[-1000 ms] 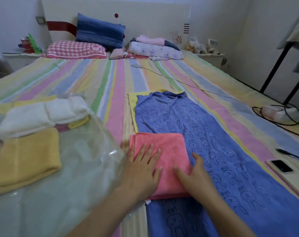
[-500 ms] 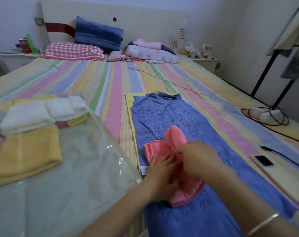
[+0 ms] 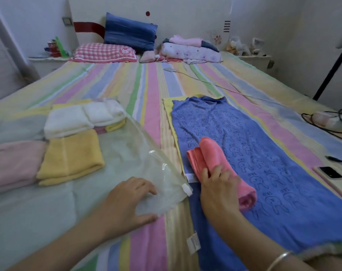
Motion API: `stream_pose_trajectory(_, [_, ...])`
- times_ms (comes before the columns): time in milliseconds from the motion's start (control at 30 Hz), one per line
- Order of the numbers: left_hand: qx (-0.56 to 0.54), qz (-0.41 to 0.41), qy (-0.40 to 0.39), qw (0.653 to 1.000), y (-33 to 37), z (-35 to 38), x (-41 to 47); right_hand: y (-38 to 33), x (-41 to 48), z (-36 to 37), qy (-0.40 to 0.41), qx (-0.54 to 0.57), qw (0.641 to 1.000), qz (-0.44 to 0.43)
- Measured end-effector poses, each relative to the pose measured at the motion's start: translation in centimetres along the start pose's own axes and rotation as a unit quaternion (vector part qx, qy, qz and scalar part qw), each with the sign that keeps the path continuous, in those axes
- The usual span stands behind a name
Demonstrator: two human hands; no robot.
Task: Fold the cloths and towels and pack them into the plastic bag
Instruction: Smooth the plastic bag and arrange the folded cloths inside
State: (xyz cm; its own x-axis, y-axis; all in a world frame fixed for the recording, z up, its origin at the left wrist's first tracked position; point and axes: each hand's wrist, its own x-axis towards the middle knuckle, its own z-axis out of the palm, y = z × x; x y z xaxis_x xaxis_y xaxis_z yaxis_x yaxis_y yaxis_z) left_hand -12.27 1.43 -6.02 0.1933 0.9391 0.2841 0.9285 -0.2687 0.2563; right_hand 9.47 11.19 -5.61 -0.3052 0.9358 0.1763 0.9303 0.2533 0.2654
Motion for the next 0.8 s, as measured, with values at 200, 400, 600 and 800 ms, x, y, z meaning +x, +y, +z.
stream_pose_trajectory(200, [0.005, -0.024, -0.073, 0.997, -0.8, -0.7, -1.6, -0.9, 1.9, -1.5, -0.051, -0.065, 0.996, 0.013])
stream_pose_trajectory(400, [-0.118, -0.104, -0.11, 0.981, -1.7, -1.6, -0.9, -0.4, 1.6, -0.8, -0.07, -0.073, 0.994, 0.035])
stream_pose_trajectory(600, [-0.16, -0.127, -0.084, 0.975, -1.3, -3.4, -1.7, 1.3, 2.0, -0.7, -0.067, -0.017, 0.997, 0.046])
stream_pose_trajectory(800, [0.021, -0.142, -0.096, 0.985, -1.0, -5.4, -4.0, 4.1, 0.3, -4.4, 0.058, 0.181, 0.981, 0.035])
